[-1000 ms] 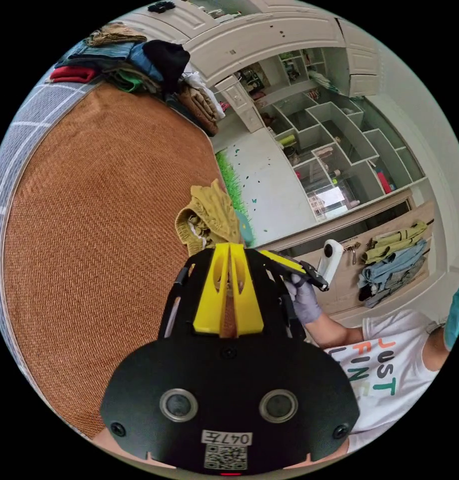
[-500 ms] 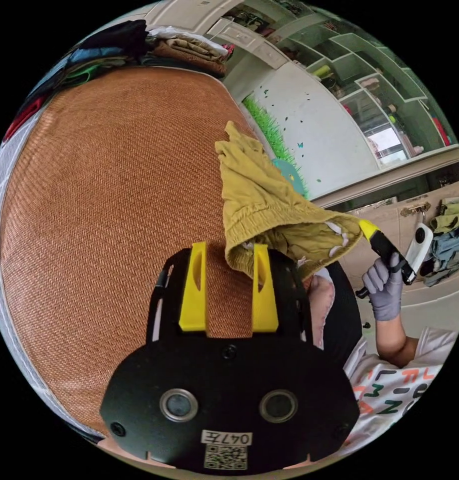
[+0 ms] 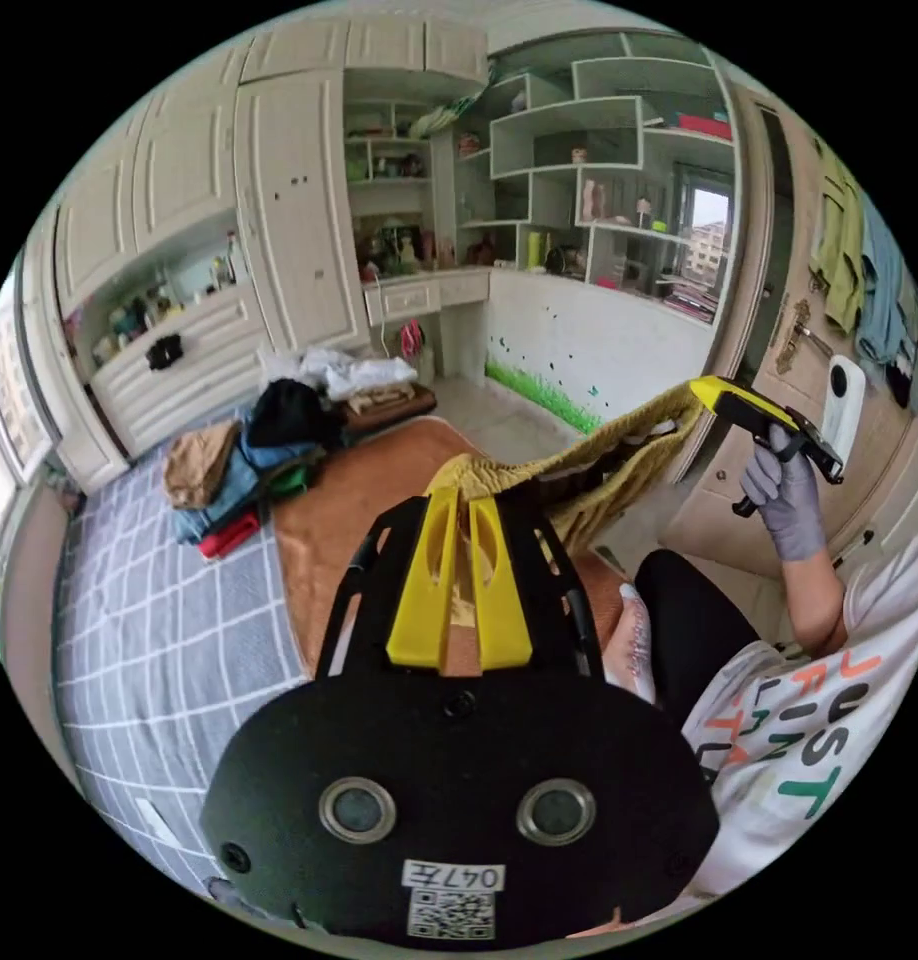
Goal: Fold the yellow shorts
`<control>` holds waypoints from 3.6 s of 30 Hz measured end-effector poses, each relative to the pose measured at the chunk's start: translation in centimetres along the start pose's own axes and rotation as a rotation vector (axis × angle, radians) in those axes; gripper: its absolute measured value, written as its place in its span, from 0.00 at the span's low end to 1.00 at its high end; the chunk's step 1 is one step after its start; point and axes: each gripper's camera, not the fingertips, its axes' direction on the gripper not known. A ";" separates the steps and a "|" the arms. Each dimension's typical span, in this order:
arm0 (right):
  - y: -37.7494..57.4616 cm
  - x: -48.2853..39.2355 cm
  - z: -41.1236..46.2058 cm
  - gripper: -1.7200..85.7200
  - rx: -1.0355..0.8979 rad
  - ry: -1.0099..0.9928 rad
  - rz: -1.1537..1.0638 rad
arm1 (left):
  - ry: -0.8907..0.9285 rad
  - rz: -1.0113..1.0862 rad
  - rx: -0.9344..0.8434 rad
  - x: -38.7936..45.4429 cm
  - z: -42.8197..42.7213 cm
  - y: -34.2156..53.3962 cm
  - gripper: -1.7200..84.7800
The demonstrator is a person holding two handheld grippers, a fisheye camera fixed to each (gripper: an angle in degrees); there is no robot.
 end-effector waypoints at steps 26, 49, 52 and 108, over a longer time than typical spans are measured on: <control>-5.9 -6.5 19.3 0.02 -0.252 -0.084 -0.302 | -0.440 0.125 -0.419 7.9 11.3 -12.4 0.01; 16.7 -3.5 45.5 0.13 -1.148 -0.274 -0.171 | 0.341 0.202 -0.960 7.0 42.9 7.4 0.02; 12.8 -1.7 46.8 0.09 -0.949 -0.328 -0.075 | 0.380 -0.008 -0.778 -1.2 40.8 8.9 0.03; 10.5 3.2 85.6 0.03 -0.830 -0.299 -0.028 | 0.049 -0.956 -0.085 -21.2 38.5 73.3 0.01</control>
